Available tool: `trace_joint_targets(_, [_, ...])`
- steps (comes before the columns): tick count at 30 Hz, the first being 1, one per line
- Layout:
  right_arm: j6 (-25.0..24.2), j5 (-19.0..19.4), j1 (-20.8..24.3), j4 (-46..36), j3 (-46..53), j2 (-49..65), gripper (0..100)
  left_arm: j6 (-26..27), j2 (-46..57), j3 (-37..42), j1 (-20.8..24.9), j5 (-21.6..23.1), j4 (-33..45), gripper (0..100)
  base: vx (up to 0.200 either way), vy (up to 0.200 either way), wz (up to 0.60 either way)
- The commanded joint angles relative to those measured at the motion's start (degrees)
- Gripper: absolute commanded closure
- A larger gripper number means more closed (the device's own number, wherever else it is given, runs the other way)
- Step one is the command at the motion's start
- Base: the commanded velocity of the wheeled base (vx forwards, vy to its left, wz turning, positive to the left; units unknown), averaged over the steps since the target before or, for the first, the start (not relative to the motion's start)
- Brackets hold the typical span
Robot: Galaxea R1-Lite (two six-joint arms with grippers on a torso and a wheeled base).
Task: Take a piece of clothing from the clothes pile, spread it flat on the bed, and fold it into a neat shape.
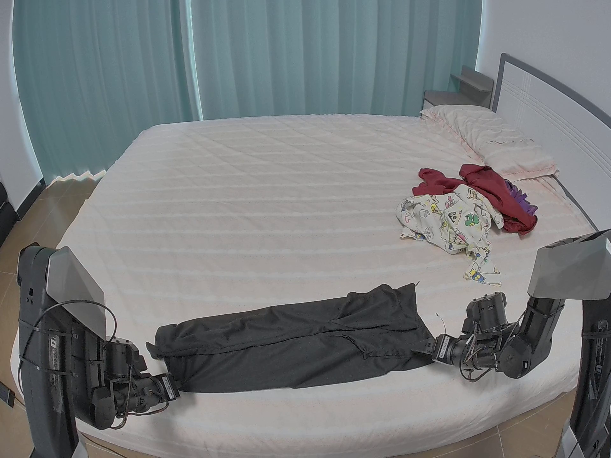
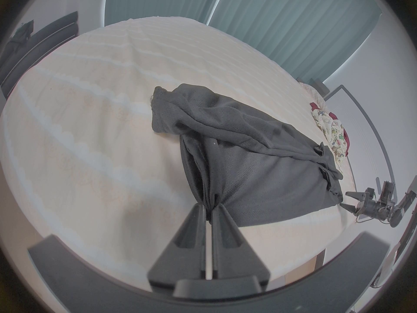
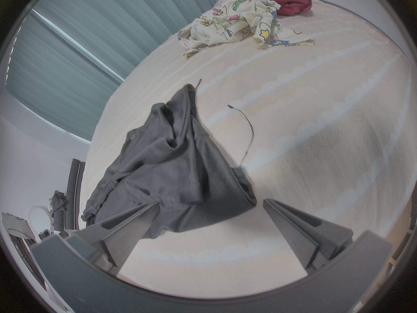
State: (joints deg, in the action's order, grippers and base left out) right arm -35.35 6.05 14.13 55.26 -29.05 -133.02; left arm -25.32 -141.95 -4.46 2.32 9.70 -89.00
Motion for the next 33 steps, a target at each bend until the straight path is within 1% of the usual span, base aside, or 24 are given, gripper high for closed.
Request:
trace_joint_targets(1, [0.02,-0.16,0.11,2.13,-0.04,-1.98,0,0.01,1.41,2.09,0.14,0.05,-1.0,100,0.0,0.0,0.0])
trace_joint_targets(4, [0.02,-0.77,0.29,3.8,-0.13,-2.68,0,0.18,1.76,2.18,0.14,0.05,-1.0,100,0.0,0.0,0.0])
trace_joint_targets(5, [0.11,-0.86,0.37,3.8,-0.04,-2.68,100,0.18,1.67,2.09,0.06,0.05,-1.0,100,0.0,0.0,0.0])
trace_joint_targets(15, [0.37,-1.12,0.64,3.54,0.4,-2.59,100,0.01,1.23,2.0,-0.29,0.05,-1.0,100,0.0,0.0,0.0])
trace_joint_targets(20, [0.46,-1.21,0.02,3.36,1.36,-1.1,100,0.36,1.59,2.97,-0.12,-0.04,-1.0,100,0.0,0.0,0.0])
trace_joint_targets(24, [1.78,-1.04,0.02,3.19,3.39,0.4,100,0.62,1.94,4.29,-0.03,0.05,-1.0,100,0.0,0.0,0.0])
trace_joint_targets(25, [3.01,-1.04,-0.07,3.19,3.83,0.48,100,0.62,1.94,4.37,-0.21,-0.04,-1.0,100,0.0,0.0,0.0])
trace_joint_targets(29, [3.71,-1.04,-0.07,2.31,4.62,1.19,100,0.53,2.73,4.37,-0.38,-0.04,-1.0,100,0.0,0.0,0.0])
trace_joint_targets(30, [4.15,-1.04,-0.15,1.87,4.88,1.28,100,0.53,3.61,4.37,-0.38,-0.04,-0.21,100,0.0,0.0,0.0])
trace_joint_targets(33, [5.47,-0.86,-0.42,0.81,5.06,1.89,100,0.89,6.95,4.37,-0.12,0.32,5.95,100,0.0,0.0,0.0])
